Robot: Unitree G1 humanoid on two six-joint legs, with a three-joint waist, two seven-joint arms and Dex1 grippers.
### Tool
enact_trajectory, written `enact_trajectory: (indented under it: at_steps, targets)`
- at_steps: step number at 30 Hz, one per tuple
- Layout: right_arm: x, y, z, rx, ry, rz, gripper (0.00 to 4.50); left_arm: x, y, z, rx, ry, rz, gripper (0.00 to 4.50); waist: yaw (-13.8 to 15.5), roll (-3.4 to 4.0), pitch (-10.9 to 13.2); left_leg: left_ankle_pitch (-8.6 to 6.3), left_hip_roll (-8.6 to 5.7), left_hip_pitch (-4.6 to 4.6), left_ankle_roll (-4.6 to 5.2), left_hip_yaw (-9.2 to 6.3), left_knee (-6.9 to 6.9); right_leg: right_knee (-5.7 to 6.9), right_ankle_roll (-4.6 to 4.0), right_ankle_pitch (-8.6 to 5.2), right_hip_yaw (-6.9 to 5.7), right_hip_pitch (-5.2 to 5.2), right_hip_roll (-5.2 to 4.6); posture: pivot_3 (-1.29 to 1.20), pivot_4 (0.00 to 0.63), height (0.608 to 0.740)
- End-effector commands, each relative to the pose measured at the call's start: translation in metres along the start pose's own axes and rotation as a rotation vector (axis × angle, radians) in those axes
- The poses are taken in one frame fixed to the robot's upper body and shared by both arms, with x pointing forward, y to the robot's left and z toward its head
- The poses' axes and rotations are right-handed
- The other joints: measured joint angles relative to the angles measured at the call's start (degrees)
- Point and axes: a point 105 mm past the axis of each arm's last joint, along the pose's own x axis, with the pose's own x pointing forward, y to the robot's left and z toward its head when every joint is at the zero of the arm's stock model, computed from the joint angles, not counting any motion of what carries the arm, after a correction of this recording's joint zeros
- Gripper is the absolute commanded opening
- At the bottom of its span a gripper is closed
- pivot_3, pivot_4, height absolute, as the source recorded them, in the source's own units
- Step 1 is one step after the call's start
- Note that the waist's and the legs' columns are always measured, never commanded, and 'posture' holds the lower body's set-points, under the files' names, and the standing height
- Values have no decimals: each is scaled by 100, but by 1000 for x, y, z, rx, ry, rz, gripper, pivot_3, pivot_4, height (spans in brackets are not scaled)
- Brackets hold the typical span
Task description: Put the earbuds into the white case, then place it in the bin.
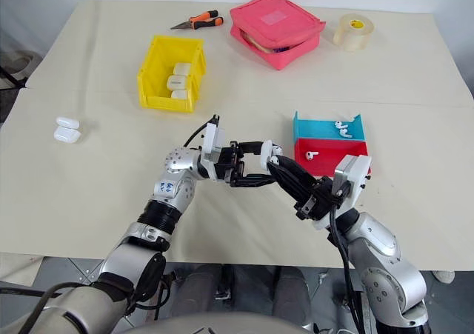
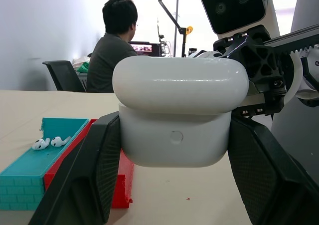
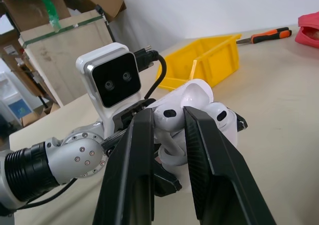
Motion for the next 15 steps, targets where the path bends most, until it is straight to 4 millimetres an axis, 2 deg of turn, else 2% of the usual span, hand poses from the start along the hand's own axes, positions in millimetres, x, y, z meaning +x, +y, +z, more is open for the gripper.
enact_trajectory:
  at_steps: [1,15]
  targets:
    - [-22,-30,-34,51,175,-142,495,10,10,48,175,-114,-20,2790,2,0,0,0,0,0,0,0,0,0,0,0,0,0,0,0,150,740]
    - [-34,-31,-45,129,257,-164,495,8,13,52,206,-123,1,2790,1,0,0,0,0,0,0,-1,0,0,0,0,0,0,0,0,150,740]
